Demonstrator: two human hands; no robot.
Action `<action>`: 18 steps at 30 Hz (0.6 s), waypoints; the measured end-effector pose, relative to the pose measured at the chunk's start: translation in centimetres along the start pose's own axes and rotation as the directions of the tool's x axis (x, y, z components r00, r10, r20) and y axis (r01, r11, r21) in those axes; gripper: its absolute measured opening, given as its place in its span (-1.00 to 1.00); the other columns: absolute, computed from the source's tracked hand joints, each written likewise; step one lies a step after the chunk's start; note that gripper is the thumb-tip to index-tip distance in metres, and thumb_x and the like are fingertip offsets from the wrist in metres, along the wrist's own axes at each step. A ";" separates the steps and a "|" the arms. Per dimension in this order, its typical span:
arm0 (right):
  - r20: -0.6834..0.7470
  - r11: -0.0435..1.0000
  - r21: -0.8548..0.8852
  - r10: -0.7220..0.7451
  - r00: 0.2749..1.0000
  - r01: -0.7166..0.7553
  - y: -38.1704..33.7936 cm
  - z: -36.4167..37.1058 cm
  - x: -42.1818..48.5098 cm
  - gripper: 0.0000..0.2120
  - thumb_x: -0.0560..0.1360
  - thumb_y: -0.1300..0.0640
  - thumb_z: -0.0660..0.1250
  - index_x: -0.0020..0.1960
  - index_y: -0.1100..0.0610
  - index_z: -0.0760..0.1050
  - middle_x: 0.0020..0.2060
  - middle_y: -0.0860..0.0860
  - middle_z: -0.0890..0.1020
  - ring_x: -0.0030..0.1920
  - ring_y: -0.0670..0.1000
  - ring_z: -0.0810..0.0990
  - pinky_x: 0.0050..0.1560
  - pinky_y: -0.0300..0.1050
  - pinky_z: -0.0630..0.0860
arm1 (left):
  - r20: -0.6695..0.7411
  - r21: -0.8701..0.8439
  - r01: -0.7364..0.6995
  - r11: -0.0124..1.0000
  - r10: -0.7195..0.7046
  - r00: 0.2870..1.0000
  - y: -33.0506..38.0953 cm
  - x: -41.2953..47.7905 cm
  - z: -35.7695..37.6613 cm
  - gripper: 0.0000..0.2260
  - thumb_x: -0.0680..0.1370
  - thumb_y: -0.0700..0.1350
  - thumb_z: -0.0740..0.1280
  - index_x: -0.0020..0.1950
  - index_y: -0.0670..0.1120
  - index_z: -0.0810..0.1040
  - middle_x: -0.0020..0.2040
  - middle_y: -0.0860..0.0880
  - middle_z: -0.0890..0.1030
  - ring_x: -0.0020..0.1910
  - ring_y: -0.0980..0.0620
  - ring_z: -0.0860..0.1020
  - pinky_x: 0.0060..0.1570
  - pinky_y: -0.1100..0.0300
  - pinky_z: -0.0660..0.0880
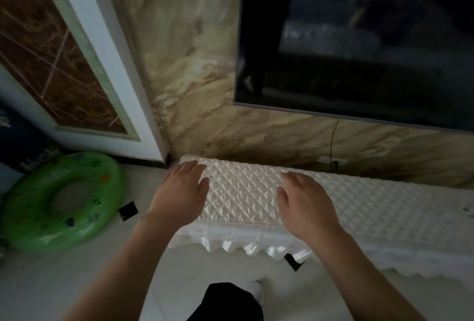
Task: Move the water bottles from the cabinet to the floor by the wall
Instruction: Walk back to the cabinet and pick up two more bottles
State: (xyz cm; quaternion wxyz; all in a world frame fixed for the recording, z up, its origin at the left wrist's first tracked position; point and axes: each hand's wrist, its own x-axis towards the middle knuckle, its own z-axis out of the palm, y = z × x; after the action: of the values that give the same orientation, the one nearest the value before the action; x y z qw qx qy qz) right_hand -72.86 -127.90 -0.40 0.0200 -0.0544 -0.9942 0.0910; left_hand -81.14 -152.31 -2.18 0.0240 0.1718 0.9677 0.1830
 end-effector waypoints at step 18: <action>0.007 0.996 0.002 0.091 0.996 -0.091 16.8 -3.5 5.4 -0.61 0.56 0.00 0.08 0.22 0.17 0.51 0.09 0.10 0.62 0.12 0.10 0.56 0.17 0.02 0.49 | 0.089 0.069 -0.058 0.996 0.052 0.995 14.8 11.0 4.3 -0.51 0.56 0.11 -0.01 0.36 -0.04 0.47 0.30 -0.03 0.53 0.26 -0.07 0.51 0.27 -0.03 0.37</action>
State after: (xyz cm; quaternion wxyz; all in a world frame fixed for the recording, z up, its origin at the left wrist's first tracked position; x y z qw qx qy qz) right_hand -76.27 -110.23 0.12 0.0124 -0.0995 -0.9906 0.0934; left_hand -86.18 -134.11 -0.65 0.0548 0.2069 0.9666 0.1412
